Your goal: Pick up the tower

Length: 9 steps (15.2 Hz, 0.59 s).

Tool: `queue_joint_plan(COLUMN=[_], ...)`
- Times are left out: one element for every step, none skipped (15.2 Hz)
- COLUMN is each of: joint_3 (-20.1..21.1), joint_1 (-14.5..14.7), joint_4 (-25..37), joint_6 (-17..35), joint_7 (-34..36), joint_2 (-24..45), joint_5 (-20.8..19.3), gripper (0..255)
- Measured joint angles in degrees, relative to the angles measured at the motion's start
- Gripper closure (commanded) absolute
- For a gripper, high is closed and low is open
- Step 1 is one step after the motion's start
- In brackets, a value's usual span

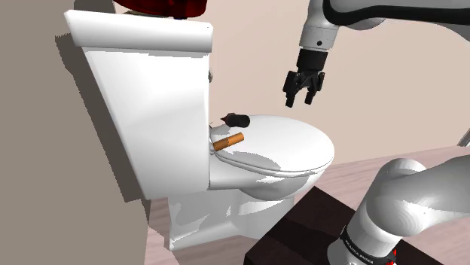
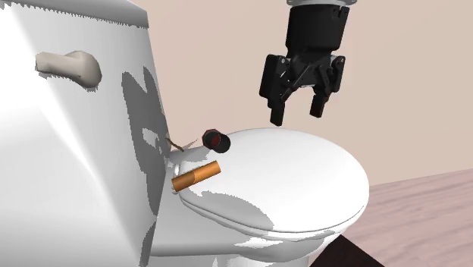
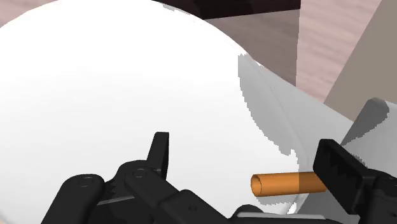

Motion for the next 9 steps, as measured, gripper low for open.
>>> queue_joint_plan(joint_3=[0.00, -0.11, -0.30, -0.32, -0.51, -0.75, -0.91, -1.07, -1.08], joint_1=[0.00, 0.05, 0.10, 0.23, 0.31, 0.39, 0.47, 0.57, 0.75], joint_4=[0.00, 0.51, 1.01, 1.60, 2.32, 3.57, 4.43, 5.52, 7.40], joint_6=[0.00, 0.51, 1.37, 2.21, 3.30, 4.15, 4.88, 5.77, 6.16], joint_7=[0.00, -0.23, -0.60, -0.80, -1.22, -1.71, -2.12, -2.53, -2.74], joint_2=[0.00, 1.17, 2.79, 4.53, 6.65, 9.11, 11.03, 13.33, 15.95], joint_5=[0.00, -0.04, -0.12, -0.07, -0.12, -0.17, -0.20, -0.20, -0.09], gripper=[0, 0, 0, 0, 0, 0, 0, 0, 0])
